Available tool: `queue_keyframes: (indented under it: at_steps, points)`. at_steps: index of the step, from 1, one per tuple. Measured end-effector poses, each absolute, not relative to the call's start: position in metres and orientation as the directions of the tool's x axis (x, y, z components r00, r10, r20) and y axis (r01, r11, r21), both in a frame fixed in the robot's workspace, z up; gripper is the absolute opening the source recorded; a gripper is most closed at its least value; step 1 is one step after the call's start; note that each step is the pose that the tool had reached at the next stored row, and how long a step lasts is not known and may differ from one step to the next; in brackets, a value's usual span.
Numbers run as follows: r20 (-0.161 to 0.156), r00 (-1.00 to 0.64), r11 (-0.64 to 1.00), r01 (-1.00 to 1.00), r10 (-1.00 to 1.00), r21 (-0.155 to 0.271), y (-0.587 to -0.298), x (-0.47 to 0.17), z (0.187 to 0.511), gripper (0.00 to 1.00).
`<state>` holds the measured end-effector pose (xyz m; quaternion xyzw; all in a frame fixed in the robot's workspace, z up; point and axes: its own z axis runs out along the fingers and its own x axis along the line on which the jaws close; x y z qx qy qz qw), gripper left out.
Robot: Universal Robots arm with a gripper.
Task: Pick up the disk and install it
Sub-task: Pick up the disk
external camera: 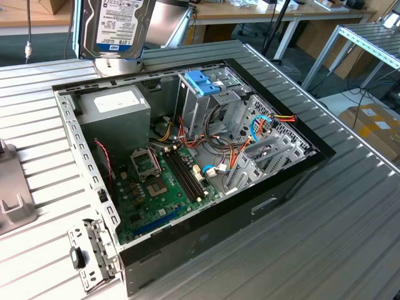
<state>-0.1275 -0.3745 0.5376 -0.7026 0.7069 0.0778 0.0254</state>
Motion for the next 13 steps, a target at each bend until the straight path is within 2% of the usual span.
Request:
queue_keyframes:
  at_steps: [13]
  points:
    - [-0.145,-0.011,0.001,-0.997,-0.989,0.074,-0.3783,-0.1193,0.5375,0.37]
